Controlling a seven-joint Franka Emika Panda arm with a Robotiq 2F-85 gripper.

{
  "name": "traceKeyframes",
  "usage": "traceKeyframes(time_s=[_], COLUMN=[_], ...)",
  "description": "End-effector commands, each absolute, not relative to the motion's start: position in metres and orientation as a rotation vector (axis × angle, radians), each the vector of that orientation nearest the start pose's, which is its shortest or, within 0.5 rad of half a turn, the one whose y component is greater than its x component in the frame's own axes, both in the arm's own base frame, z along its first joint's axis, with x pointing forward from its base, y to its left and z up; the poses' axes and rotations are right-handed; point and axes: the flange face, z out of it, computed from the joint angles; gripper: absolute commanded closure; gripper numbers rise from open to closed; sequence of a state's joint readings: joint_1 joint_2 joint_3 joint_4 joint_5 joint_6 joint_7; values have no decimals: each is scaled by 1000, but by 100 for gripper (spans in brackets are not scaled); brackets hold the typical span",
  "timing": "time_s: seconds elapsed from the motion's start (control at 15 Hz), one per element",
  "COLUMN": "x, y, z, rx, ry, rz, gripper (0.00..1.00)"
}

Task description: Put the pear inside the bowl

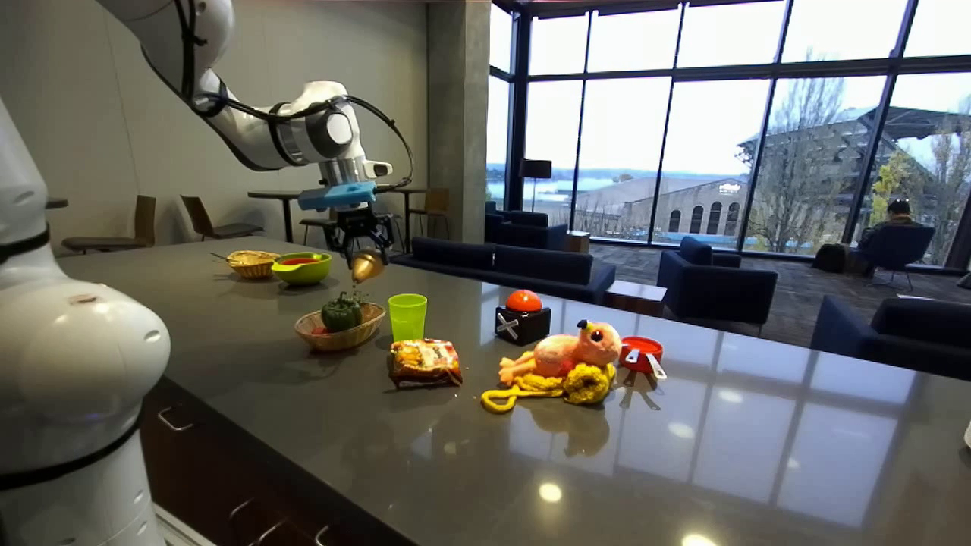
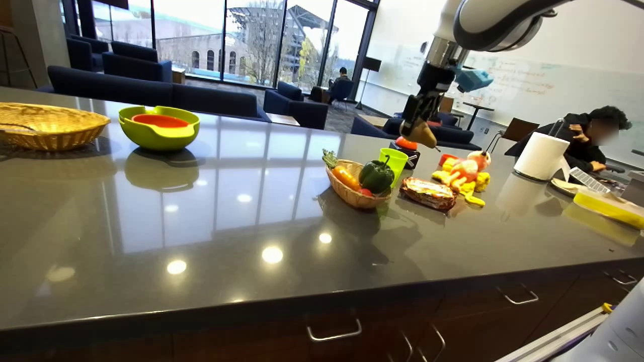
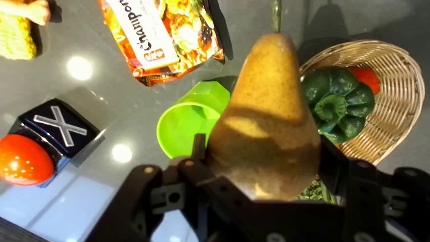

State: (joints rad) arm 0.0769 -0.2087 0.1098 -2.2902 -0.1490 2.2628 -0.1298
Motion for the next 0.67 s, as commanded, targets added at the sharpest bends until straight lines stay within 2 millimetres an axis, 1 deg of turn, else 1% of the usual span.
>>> traceKeyframes(time_s=[0.0, 0.33, 0.6], x=[502, 517, 528], y=[110, 139, 161], z=[450, 435, 432], rx=[-3167, -3125, -3123], ry=[-786, -901, -901], rz=[-258, -192, -160], gripper=[47, 47, 47])
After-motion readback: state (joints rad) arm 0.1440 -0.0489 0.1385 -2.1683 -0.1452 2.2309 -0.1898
